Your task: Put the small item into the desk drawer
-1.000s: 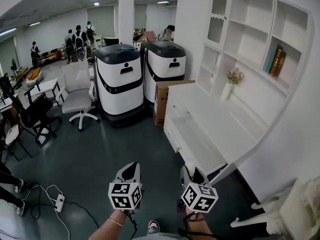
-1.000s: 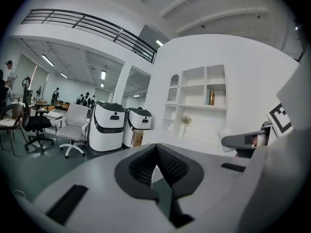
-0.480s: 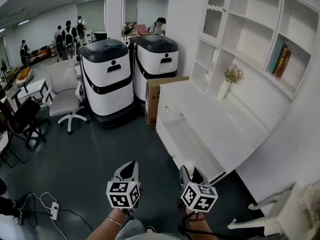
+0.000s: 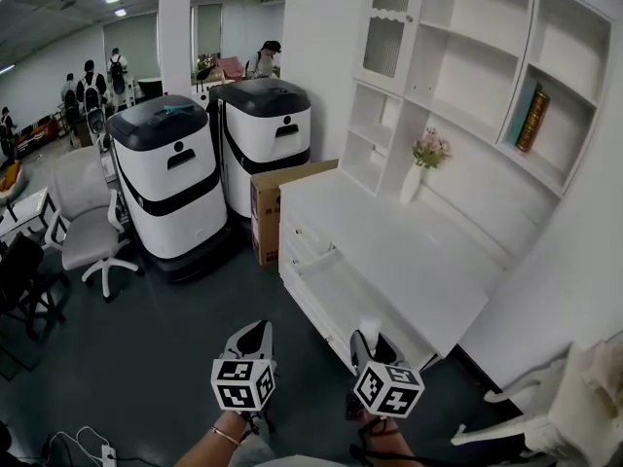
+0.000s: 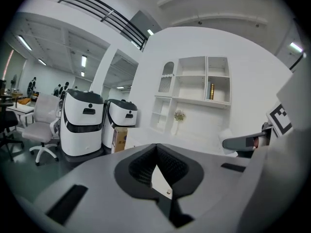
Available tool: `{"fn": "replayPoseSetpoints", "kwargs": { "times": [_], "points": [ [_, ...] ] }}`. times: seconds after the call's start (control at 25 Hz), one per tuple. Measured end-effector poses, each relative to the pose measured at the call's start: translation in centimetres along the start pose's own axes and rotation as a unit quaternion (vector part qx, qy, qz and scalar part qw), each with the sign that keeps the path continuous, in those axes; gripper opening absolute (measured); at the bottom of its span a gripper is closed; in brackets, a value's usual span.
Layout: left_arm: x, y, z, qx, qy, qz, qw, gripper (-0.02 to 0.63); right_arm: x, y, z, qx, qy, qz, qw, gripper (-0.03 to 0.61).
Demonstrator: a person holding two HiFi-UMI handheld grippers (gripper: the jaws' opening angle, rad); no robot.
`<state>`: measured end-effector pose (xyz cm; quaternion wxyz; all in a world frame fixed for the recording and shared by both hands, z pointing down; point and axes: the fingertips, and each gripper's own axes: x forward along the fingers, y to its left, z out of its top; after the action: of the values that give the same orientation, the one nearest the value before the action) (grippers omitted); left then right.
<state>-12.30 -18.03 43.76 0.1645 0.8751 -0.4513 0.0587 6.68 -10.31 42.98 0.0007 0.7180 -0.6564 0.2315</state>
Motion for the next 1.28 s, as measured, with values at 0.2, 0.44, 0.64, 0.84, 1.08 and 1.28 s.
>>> {"fn": "replayPoseSetpoints", "kwargs": {
  "times": [0.2,0.44,0.64,0.84,1.08,1.28],
  "points": [
    [5.7,3.5,3.6,0.007,0.008,-0.038,0.9992,-0.006,4.9,1.7,3.2,0.008,-0.017,-0.033,0.999,0.179],
    [12.2,7.2,6.9,0.005,0.020,-0.080,0.9966,-0.006,10.1,2.8,6.2,0.019,-0.039,-0.083,0.996,0.179],
    [16.5,8.9,8.4,0.007,0.029,-0.117,0.9927,-0.006,12.9,3.6,6.8,0.034,-0.054,-0.112,0.992,0.180],
    [19.9,7.6,7.3,0.009,0.057,-0.154,0.9864,-0.006,14.1,1.6,6.8,0.036,-0.044,-0.153,0.987,0.180],
    [22.9,5.4,6.8,0.022,0.076,-0.181,0.9804,-0.006,15.5,-0.6,7.9,0.044,-0.049,-0.170,0.983,0.179],
    [24.5,3.3,6.5,0.037,0.082,-0.205,0.9746,-0.006,15.5,-2.3,8.2,0.051,-0.052,-0.187,0.980,0.181]
  ]
}}
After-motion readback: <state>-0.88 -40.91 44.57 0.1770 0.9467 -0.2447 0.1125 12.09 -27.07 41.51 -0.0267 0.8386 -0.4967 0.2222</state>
